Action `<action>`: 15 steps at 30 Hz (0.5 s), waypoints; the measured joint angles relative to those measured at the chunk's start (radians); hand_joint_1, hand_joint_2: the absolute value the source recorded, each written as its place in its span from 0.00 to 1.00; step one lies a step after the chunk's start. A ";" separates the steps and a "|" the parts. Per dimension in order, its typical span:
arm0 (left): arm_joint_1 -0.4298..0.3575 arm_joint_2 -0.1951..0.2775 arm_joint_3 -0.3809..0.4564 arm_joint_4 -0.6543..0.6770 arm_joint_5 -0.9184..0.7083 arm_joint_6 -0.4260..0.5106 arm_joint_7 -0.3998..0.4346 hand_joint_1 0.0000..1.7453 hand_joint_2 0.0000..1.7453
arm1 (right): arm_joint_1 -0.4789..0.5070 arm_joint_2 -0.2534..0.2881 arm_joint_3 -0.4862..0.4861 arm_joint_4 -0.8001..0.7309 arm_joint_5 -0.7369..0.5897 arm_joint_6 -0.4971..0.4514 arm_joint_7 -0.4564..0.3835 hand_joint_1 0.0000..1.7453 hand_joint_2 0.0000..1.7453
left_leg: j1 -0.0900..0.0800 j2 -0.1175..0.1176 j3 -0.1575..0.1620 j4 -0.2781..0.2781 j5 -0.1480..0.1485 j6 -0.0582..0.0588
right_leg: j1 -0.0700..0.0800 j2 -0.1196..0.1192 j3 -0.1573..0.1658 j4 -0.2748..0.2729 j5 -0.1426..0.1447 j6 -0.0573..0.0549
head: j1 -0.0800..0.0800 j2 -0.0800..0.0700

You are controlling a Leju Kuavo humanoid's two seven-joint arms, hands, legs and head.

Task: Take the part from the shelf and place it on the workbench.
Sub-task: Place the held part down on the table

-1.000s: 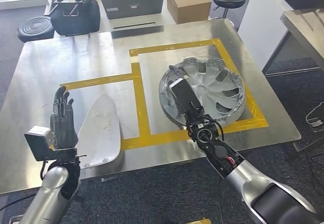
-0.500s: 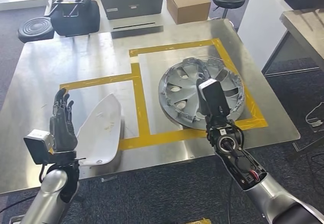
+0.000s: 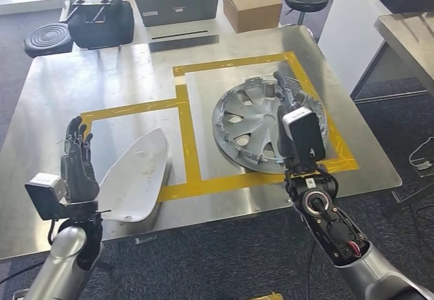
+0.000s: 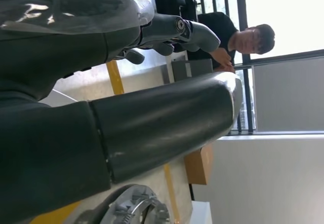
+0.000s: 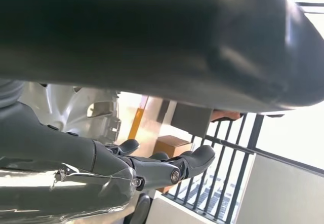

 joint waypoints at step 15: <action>-0.004 -0.004 0.005 -0.009 0.011 0.006 0.002 0.00 0.00 | 0.013 -0.014 0.001 -0.048 -0.022 0.005 0.004 0.00 0.00 | 0.030 0.015 0.025 -0.031 0.029 0.017 | -0.033 -0.014 -0.054 0.213 -0.093 0.070 | 0.021 0.000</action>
